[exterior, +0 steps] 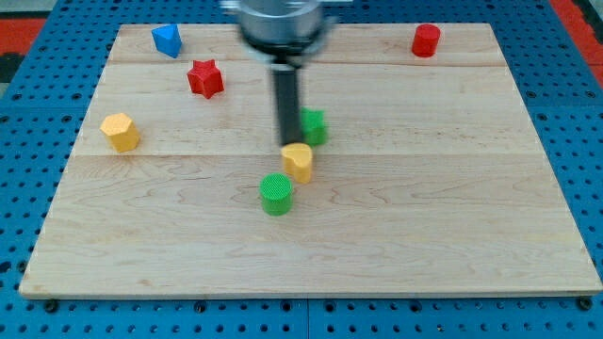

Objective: Push the green circle diagonal right to the yellow heart

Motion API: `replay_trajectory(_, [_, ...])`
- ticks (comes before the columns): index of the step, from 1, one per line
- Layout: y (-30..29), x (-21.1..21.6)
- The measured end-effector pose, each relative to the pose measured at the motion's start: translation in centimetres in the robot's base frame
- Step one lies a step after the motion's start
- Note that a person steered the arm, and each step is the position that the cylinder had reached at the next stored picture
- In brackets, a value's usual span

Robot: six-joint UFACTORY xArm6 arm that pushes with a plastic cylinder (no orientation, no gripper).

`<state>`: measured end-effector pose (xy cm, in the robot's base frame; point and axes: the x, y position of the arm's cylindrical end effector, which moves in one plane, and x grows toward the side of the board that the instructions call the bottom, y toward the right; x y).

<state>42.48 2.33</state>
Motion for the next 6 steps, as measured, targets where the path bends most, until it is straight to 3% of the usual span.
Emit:
replay_trajectory(1, [0.0,-0.1])
replay_trajectory(3, [-5.8,0.1])
replay_trajectory(4, [-10.3,2.5])
replay_trajectory(5, [-9.9,6.9])
replay_trajectory(6, [-1.1,7.2])
